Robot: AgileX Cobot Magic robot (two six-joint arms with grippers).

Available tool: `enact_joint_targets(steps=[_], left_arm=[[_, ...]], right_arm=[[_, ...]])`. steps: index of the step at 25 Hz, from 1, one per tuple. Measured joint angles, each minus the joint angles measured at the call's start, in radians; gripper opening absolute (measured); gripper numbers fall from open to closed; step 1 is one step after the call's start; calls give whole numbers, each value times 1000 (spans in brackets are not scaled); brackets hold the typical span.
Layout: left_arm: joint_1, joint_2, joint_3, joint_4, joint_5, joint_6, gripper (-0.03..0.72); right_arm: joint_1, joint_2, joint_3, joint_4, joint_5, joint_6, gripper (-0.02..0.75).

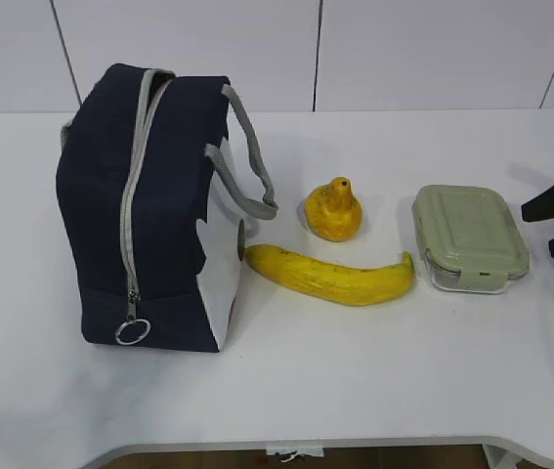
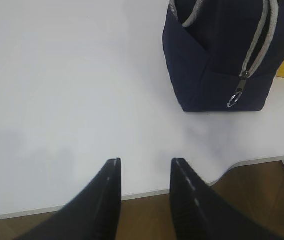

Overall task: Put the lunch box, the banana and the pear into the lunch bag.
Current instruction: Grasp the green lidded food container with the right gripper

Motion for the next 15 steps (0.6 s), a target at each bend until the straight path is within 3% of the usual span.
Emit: enact_joint_targets(steps=[15], left_arm=[[0, 0, 0, 0, 0, 0, 257]], right_arm=[[35, 60, 0, 69, -11, -103, 590]])
